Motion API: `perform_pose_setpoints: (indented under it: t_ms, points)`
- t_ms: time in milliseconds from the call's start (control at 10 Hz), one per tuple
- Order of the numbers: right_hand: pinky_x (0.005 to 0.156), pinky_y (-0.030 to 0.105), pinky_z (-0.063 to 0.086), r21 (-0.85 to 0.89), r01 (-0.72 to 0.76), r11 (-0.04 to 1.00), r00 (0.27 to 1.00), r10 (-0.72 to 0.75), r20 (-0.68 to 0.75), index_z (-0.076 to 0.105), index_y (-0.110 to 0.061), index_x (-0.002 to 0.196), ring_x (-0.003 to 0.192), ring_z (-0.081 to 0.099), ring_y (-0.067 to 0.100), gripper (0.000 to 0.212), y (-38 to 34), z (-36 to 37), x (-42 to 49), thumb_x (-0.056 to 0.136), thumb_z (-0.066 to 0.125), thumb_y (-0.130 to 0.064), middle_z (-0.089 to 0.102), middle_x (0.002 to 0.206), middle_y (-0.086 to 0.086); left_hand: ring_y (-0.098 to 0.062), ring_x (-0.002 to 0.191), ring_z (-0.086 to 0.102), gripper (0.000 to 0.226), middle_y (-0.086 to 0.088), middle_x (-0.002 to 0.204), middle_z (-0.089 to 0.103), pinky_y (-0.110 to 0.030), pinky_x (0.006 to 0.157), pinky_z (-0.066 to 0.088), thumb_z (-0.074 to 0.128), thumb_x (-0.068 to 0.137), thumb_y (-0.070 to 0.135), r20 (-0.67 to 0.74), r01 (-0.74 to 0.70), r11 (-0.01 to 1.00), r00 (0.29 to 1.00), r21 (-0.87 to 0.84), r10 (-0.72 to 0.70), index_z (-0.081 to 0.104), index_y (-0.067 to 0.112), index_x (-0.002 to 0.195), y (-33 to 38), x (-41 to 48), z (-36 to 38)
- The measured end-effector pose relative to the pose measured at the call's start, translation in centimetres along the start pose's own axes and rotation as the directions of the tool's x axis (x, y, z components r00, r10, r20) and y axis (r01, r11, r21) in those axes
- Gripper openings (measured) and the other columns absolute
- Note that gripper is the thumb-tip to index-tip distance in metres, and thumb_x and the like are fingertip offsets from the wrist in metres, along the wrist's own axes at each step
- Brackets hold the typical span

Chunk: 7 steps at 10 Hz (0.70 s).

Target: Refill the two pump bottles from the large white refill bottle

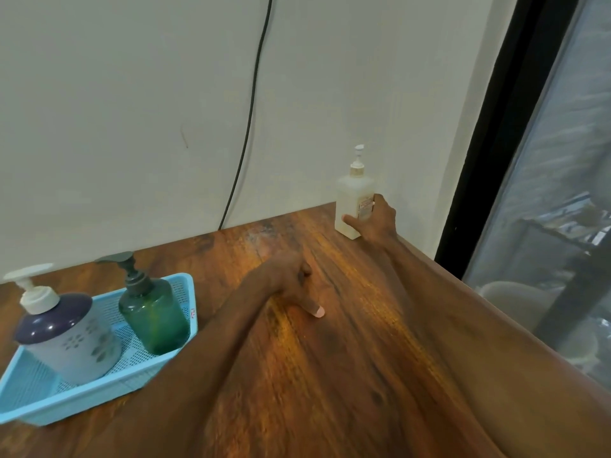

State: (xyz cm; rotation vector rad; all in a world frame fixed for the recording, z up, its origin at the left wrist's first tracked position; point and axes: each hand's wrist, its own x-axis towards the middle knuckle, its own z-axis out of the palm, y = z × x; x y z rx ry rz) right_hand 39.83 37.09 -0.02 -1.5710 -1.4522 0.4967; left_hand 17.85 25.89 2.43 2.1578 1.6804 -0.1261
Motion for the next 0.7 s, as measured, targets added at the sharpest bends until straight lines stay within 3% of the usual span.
perform_pose_setpoints:
  t_ms: [100,500,700]
  points:
    - [0.1,0.047,0.053,-0.022,-0.008,1.0,1.0,0.008,0.012,0.048,-0.012,0.136,0.124,0.059,0.028,0.084,0.3,0.1,0.1,0.07,0.09,-0.043,0.062,0.135,0.007,-0.025,0.125,0.058,0.099,-0.005,0.133,0.063,-0.045,0.113,0.048,0.093,0.066,0.057,0.015,0.003,1.0,1.0,-0.005,-0.003,0.054,0.017,0.148,0.1,0.2,0.0]
    - [0.093,0.043,0.052,-0.009,-0.043,0.999,0.998,0.043,-0.041,0.046,-0.006,0.133,0.125,0.056,0.032,0.08,-0.1,1.0,-0.6,0.072,0.09,-0.032,0.058,0.135,0.013,-0.025,0.129,0.055,0.101,-0.003,0.135,0.06,-0.047,0.113,0.047,0.095,0.066,0.051,0.024,0.062,0.996,0.998,-0.064,-0.061,0.048,0.019,0.15,0.2,0.2,0.1]
    - [0.093,0.042,0.054,0.0,-0.091,0.996,0.995,0.091,0.029,0.04,-0.008,0.132,0.122,0.054,0.027,0.102,-0.5,0.4,-1.5,0.057,0.095,-0.05,0.055,0.132,0.009,-0.028,0.134,0.052,0.101,-0.005,0.143,0.055,-0.05,0.115,0.044,0.092,0.07,0.052,0.02,0.093,0.994,0.996,-0.055,-0.092,0.044,0.022,0.152,0.9,-0.4,0.1]
